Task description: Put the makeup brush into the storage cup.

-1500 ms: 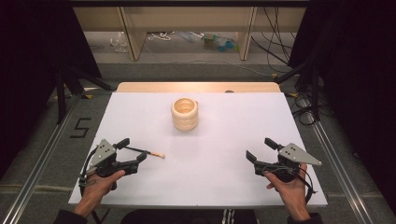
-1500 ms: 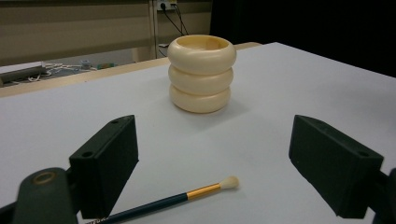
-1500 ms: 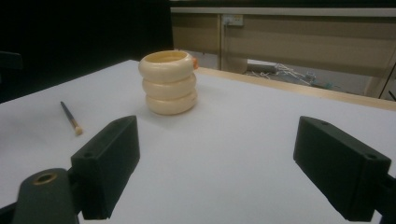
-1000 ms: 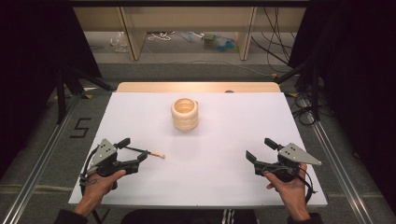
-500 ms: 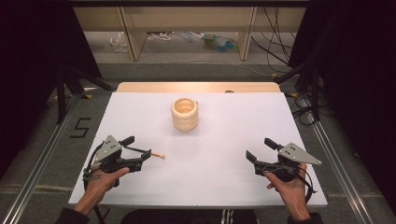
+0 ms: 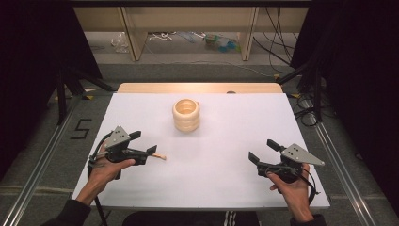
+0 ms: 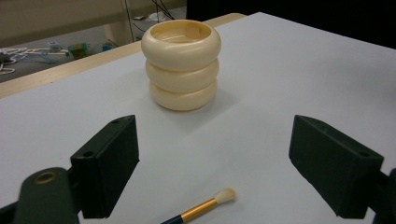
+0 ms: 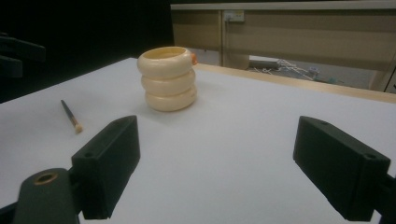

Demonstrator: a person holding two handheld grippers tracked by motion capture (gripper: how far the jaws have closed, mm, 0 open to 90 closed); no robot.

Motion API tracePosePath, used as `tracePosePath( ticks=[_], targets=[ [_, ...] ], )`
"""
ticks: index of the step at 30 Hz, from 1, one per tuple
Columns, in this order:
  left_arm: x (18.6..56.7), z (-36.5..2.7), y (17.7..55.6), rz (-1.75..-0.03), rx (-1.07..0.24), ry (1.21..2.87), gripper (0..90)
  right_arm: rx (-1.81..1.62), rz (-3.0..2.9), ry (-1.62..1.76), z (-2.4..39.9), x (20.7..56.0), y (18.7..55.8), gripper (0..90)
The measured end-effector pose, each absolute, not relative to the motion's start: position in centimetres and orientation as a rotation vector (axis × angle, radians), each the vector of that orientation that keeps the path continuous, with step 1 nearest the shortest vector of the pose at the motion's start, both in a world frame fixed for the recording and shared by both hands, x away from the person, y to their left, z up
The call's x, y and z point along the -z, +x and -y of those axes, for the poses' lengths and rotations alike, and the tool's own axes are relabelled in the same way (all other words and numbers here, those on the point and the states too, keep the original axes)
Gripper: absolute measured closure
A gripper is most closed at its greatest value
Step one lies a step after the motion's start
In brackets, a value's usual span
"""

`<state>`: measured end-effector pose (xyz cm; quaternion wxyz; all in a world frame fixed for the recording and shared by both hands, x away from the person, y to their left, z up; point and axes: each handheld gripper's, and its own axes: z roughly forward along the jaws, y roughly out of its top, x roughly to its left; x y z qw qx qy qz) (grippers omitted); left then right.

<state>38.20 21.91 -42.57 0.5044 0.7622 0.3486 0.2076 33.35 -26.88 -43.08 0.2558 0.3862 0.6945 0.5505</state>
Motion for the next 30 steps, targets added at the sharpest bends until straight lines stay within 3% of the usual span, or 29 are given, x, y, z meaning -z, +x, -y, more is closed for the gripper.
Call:
tracePosePath(
  ticks=[30],
  targets=[
    [41.7, -20.7, 44.6, -0.782, -0.379, 2.263, 17.1, -1.49, -1.922, 1.022, 26.2, 43.1, 33.5, 16.3]
  ],
)
